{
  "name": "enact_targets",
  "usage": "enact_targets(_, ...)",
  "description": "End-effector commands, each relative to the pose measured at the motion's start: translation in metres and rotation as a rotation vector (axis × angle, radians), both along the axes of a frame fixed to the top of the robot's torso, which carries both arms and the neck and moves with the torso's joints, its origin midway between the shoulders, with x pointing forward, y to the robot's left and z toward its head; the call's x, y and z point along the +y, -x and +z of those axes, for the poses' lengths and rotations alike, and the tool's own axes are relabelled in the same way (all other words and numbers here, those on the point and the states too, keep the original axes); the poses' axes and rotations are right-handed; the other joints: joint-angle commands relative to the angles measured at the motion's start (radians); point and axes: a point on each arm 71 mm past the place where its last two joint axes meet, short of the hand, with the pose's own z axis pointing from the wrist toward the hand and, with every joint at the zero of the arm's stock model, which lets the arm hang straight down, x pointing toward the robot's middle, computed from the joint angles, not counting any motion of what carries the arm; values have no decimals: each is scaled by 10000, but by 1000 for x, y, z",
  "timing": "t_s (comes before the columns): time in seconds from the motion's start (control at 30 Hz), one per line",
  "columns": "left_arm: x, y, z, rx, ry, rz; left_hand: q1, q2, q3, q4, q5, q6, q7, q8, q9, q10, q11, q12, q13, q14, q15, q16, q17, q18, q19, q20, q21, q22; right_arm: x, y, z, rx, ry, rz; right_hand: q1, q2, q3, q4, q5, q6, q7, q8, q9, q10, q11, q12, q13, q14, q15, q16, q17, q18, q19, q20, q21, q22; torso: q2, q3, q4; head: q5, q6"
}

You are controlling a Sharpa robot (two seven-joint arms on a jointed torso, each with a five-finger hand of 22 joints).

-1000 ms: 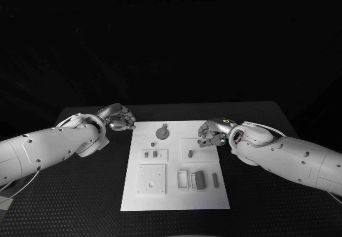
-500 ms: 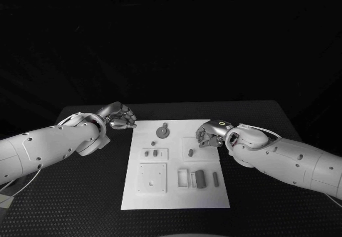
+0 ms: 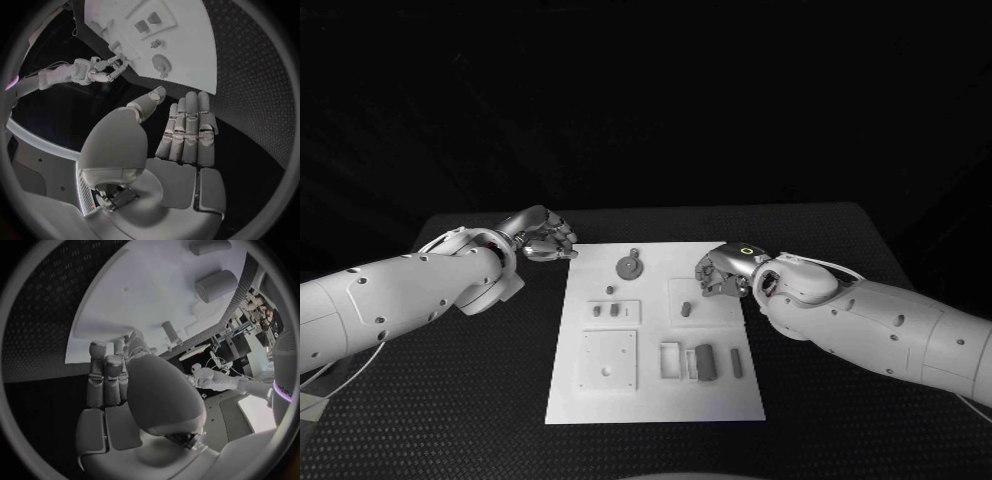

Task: Assemble the parts on the task board

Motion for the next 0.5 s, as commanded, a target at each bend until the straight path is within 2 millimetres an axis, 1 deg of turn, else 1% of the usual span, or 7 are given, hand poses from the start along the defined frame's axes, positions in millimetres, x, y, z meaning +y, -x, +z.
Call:
enact_targets(0.03,-3,0,1,-28,131,-94,-55,-28,-5,53,-26,-72,-31,46,1,-53,9,7,-5,8,0,-65,10,-64,-2,4,13,-14,0,2,-5,67,263,13,90,-5,72,4,0,-69,103,-30,-18,449,209,-44,-40,-6,74,-32,17,458,-48,10,-15,12,1,12,-2,3,-2)
enact_targets(0.17,-3,0,1,-9,130,-93,-63,-24,-9,68,-26,-75,-30,49,0,-53,9,7,-4,13,0,-74,17,-65,1,4,14,-32,1,2,-7,173,346,24,114,48,135,6,0,-17,88,-16,-24,502,205,-75,-60,0,72,-27,24,461,-45,19,-11,18,-2,1,-6,-6,-3)
enact_targets(0.23,-3,0,1,-3,129,-95,-66,-24,-10,73,-26,-75,-30,50,0,-53,9,8,-4,14,0,-77,19,-65,2,3,15,-37,1,2,-9,258,442,29,259,280,320,-19,3,21,67,-6,-29,586,183,-67,-61,11,53,-27,25,476,-48,12,-22,12,-2,-2,-5,-8,-2)
enact_targets(0.27,-3,0,1,2,128,-97,-67,-23,-11,75,-26,-76,-30,50,0,-53,9,8,-4,14,0,-79,20,-65,3,3,15,-40,1,2,-11,297,529,48,479,345,551,7,3,52,55,-7,-44,672,143,-71,-67,17,27,-28,27,474,-90,17,-44,12,-2,-2,-5,-8,-2)
enact_targets(0.37,-3,0,1,18,128,-101,-71,-20,-12,85,-26,-78,-29,51,-1,-53,8,8,-3,17,0,-84,23,-65,5,3,15,-50,0,3,-13,392,670,57,574,457,828,5,2,119,38,3,-63,757,130,-94,-85,25,3,-30,31,465,-113,37,-39,29,-1,-3,-1,-13,-12)
enact_targets(0.43,-3,0,1,31,124,-96,-71,-20,-12,86,-26,-78,-29,51,-1,-53,8,8,-3,17,-1,-85,24,-65,5,2,16,-53,-1,3,-15,416,724,27,621,450,1080,7,3,163,26,-3,-91,815,115,-137,-110,31,-10,-29,38,463,-142,51,-21,59,1,-3,2,-11,-26)
enact_targets(0.5,-3,0,1,42,120,-90,-71,-19,-13,88,-26,-80,-29,51,-2,-54,9,7,-3,18,-1,-87,26,-65,6,2,16,-56,-1,4,-17,468,809,42,580,339,1520,17,6,209,25,-32,-148,886,121,-233,-161,28,-18,-33,53,466,-187,73,18,117,1,-4,-2,-12,-26)
